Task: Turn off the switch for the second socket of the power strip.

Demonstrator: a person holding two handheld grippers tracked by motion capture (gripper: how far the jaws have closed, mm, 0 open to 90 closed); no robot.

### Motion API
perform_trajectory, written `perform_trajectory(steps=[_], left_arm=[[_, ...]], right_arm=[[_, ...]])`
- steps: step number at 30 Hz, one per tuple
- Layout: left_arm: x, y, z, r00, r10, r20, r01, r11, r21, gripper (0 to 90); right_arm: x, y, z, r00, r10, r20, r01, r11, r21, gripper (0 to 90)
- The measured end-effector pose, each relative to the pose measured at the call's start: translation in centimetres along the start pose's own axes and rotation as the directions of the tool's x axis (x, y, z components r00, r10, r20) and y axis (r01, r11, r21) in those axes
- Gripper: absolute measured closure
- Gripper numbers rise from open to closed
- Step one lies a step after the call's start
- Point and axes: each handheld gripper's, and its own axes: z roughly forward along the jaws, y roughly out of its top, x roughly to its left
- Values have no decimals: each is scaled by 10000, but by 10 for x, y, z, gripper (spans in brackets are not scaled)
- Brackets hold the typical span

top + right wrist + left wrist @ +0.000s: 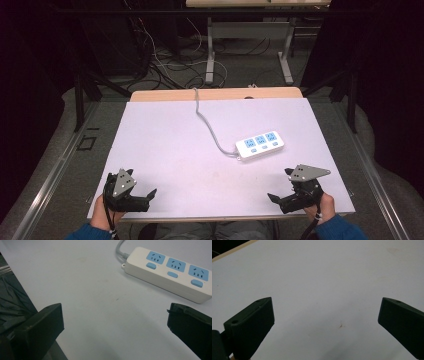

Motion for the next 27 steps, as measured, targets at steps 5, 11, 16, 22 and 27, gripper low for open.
perform_trajectory(steps=[5, 11, 16, 22, 27], left_arm=[[0, 0, 0, 10000, 36, -12, -36, 10000, 13, 6], [0, 0, 0, 10000, 40, -18, -40, 10000, 11, 6], [0, 0, 0, 9999, 110, -14, -110, 9999, 74, 7], [0, 0, 0, 10000, 89, -11, -89, 9999, 59, 7], [0, 0, 0, 10000, 60, 3, -60, 10000, 65, 7]], right_arm=[[1, 0, 0, 9998, 124, 132, -122, 9998, -166, 0], [-1, 4, 0, 9999, 50, 143, -48, 9999, -151, 0], [-1, 6, 1, 9996, 109, 250, -105, 9998, -170, 0], [-4, 12, 3, 9995, -9, 321, 13, 9999, -129, 0], [-6, 15, 5, 9995, 41, 314, -37, 9999, -143, 0]])
